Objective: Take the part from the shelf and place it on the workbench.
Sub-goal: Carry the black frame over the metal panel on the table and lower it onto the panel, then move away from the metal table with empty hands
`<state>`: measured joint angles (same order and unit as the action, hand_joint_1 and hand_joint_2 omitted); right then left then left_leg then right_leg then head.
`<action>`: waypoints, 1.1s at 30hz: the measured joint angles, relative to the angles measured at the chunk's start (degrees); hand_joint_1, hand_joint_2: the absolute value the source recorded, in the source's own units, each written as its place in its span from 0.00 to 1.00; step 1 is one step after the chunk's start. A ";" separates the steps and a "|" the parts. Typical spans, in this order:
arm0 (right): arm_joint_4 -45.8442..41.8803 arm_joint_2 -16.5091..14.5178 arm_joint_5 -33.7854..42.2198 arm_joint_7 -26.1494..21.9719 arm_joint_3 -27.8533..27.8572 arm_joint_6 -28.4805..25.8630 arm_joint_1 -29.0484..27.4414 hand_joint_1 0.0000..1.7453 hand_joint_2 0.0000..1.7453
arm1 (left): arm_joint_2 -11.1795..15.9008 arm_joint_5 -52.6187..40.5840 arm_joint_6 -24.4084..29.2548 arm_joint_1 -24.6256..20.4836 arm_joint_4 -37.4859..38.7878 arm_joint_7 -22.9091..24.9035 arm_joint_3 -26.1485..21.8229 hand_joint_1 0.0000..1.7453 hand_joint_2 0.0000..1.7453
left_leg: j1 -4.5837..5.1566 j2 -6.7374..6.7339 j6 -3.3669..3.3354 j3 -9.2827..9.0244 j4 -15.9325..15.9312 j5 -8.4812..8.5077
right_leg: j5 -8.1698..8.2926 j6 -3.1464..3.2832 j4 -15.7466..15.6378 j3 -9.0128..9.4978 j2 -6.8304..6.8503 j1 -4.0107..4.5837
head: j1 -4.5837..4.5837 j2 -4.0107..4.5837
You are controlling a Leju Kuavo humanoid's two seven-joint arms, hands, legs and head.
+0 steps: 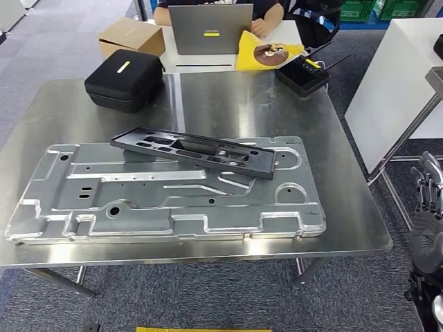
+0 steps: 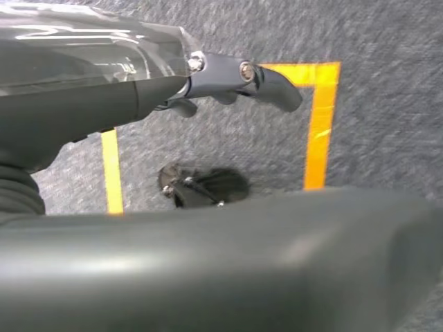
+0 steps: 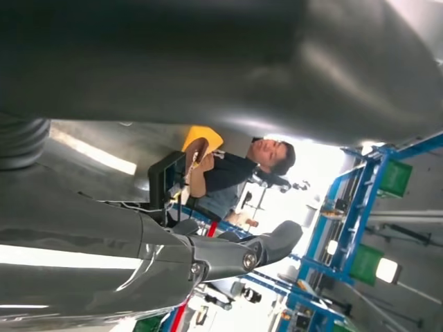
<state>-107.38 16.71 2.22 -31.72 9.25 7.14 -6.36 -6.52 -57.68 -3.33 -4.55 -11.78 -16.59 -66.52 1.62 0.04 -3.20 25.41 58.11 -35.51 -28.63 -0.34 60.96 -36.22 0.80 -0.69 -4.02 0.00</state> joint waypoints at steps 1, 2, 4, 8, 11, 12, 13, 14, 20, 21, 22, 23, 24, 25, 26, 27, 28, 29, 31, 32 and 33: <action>-0.08 -0.20 -0.09 -0.03 0.27 0.18 -0.30 0.00 0.00 | 0.08 0.00 0.03 -0.04 0.00 -0.04 -0.02 0.00 0.00 | 0.18 -0.07 -0.04 -0.01 -0.39 0.12 | 0.38 -0.36 -0.09 -0.09 0.01 -0.13 | 0.02 0.00; -0.13 -0.31 -0.16 -0.04 0.53 0.31 -0.60 0.00 0.00 | 0.10 0.00 0.05 -0.04 0.00 -0.07 -0.04 0.00 0.00 | 0.27 -0.07 0.00 0.18 -0.63 0.66 | 0.74 -0.73 -0.22 -0.16 0.00 -0.25 | 0.01 0.00; -0.18 -0.47 -0.26 -0.11 1.08 0.48 -1.20 0.00 0.00 | 0.17 0.01 0.07 -0.09 0.00 -0.13 -0.09 0.00 0.00 | 0.00 -0.26 -0.04 0.75 -1.30 1.89 | -0.41 -1.23 0.48 -0.60 -0.23 -0.30 | 0.02 0.00; 0.04 -0.86 -0.35 -0.15 2.06 0.87 -2.16 0.00 0.00 | 0.19 0.00 0.07 -0.03 0.00 -0.32 -0.13 0.00 0.00 | -0.43 -0.60 -0.19 3.24 -1.45 4.01 | -9.17 -2.00 11.00 -3.08 -0.59 -0.35 | 0.03 0.00; 0.34 -1.22 -0.44 -0.16 2.46 1.35 -2.79 0.00 0.00 | 0.19 0.00 0.07 -0.01 0.00 -0.41 -0.16 0.00 0.00 | -0.65 -0.85 0.06 5.19 -0.61 4.87 | -7.75 -2.72 11.24 -0.22 -0.56 -0.50 | 0.02 0.00; 0.40 -1.30 -0.45 -0.16 2.59 1.45 -2.87 0.00 0.00 | 0.19 0.00 0.07 -0.04 0.00 -0.43 -0.17 0.00 0.00 | -0.76 -0.92 0.19 5.72 -0.18 4.97 | -6.27 -2.94 7.89 2.28 -0.53 -0.60 | 0.02 0.00; 0.43 -1.37 -0.45 -0.17 2.75 1.52 -2.91 0.00 0.00 | 0.20 0.00 0.07 -0.09 0.00 -0.44 -0.18 0.00 0.00 | -0.79 -0.94 0.34 6.26 0.30 5.00 | -5.38 -3.09 4.09 4.86 -0.52 -0.67 | 0.03 0.00; 0.45 -1.45 -0.46 -0.18 2.95 1.55 -3.00 0.00 0.00 | 0.21 0.00 0.07 -0.15 0.00 -0.44 -0.20 0.00 0.00 | -0.74 -0.94 0.57 6.73 0.79 5.07 | -4.93 -3.05 1.03 6.71 -0.58 -0.66 | 0.02 0.00; 0.84 -2.35 -0.48 -0.28 3.74 2.07 -4.41 0.00 0.00 | 0.29 0.00 0.07 -0.09 0.00 -0.48 -0.31 0.00 0.00 | -0.65 -0.57 2.56 8.90 3.68 3.43 | -4.22 -0.66 -2.27 6.60 -0.54 -0.89 | -0.03 0.00; 0.92 -2.54 -0.48 -0.31 3.94 2.27 -4.73 0.00 0.00 | 0.31 0.00 0.07 -0.09 0.00 -0.49 -0.32 0.00 0.00 | -0.84 -0.50 2.98 9.72 6.14 1.11 | -3.80 -0.17 -2.29 6.01 -0.44 -0.93 | -0.04 0.00; 1.00 -2.73 -0.48 -0.31 4.19 2.46 -5.10 0.00 0.00 | 0.31 0.01 0.07 -0.09 0.00 -0.49 -0.33 0.00 0.00 | -1.04 -0.48 3.37 10.67 9.46 -1.47 | -3.37 0.16 -2.27 5.37 -0.37 -0.90 | -0.04 0.00; 1.14 -2.98 -0.48 -0.25 4.45 2.72 -5.45 0.00 0.00 | 0.31 0.03 0.12 -0.09 0.00 -0.50 -0.35 0.00 0.00 | -1.22 -0.48 3.63 11.48 12.94 -3.50 | -2.92 0.33 -2.25 4.74 -0.29 -0.85 | -0.04 0.00; 1.37 -3.31 -0.51 -0.11 4.75 3.07 -5.81 0.00 0.00 | 0.32 0.07 0.17 -0.08 0.00 -0.50 -0.38 0.00 0.00 | -1.35 -0.48 3.76 11.77 15.47 -4.49 | -2.45 0.38 -2.22 4.14 -0.21 -0.80 | -0.04 0.00; 1.71 -3.78 -0.64 0.03 5.10 3.54 -6.20 0.00 0.00 | 0.32 0.13 0.23 -0.06 0.00 -0.50 -0.42 0.00 0.00 | -1.42 -0.48 3.76 11.23 16.24 -4.27 | -2.02 0.37 -2.20 3.60 -0.13 -0.72 | -0.04 0.00; 2.12 -4.35 -0.88 0.17 5.52 4.17 -6.62 0.00 0.00 | 0.32 0.21 0.28 -0.05 0.00 -0.49 -0.48 0.00 0.00 | -1.44 -0.48 3.61 9.70 14.86 -3.02 | -1.61 0.33 -2.18 3.11 -0.07 -0.64 | -0.04 0.00; 2.58 -5.00 -1.25 0.22 6.04 4.88 -7.02 0.00 0.00 | 0.32 0.30 0.29 -0.06 0.00 -0.49 -0.55 0.00 0.00 | -1.38 -0.44 3.27 7.19 11.44 -1.32 | -1.20 0.26 -2.18 2.70 -0.03 -0.55 | -0.04 0.00; 3.06 -5.70 -1.66 0.16 6.61 5.55 -7.36 0.00 0.00 | 0.38 0.37 0.29 -0.08 0.00 -0.48 -0.65 0.00 0.00 | -1.22 -0.31 2.76 4.19 6.97 0.04 | -0.83 0.13 -2.17 2.38 0.01 -0.49 | -0.04 0.00; 3.50 -6.37 -2.03 0.10 7.14 6.14 -7.61 0.00 0.00 | 0.44 0.42 0.30 -0.09 0.00 -0.47 -0.74 0.00 0.00 | -1.03 -0.19 2.24 1.48 2.64 0.80 | -0.42 -0.10 -2.17 2.11 0.02 -0.43 | -0.04 0.00; 4.22 -7.52 -2.53 0.13 8.02 7.07 -7.86 0.00 0.00 | 0.57 0.48 0.36 -0.13 0.00 -0.45 -0.90 0.00 0.00 | -0.54 0.03 1.52 -1.25 -2.14 0.89 | 0.44 -0.76 -2.21 1.72 0.05 -0.52 | -0.03 0.00; 4.56 -8.06 -2.76 0.34 8.43 7.53 -7.96 0.00 0.00 | 0.59 0.50 0.40 -0.12 0.00 -0.45 -0.96 0.00 0.00 | -0.40 0.02 1.38 -1.31 -2.68 0.97 | 0.93 -1.15 -2.32 1.57 0.04 -0.56 | -0.03 0.00; 4.93 -8.62 -3.02 0.61 8.91 8.03 -8.08 0.00 0.00 | 0.59 0.54 0.44 -0.10 0.00 -0.44 -1.04 0.00 0.00 | -0.49 -0.05 1.16 -1.04 -2.94 1.44 | 1.18 -1.47 -2.33 1.38 0.02 -0.66 | -0.04 0.00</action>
<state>-102.45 8.09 -0.80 -31.11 18.16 15.17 -14.44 -5.93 -57.14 -2.88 -4.65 -11.78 -17.03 -67.56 1.13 -0.01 -2.04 24.36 55.17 -34.07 -27.44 -1.81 58.63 -34.84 0.82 -1.35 -4.06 0.00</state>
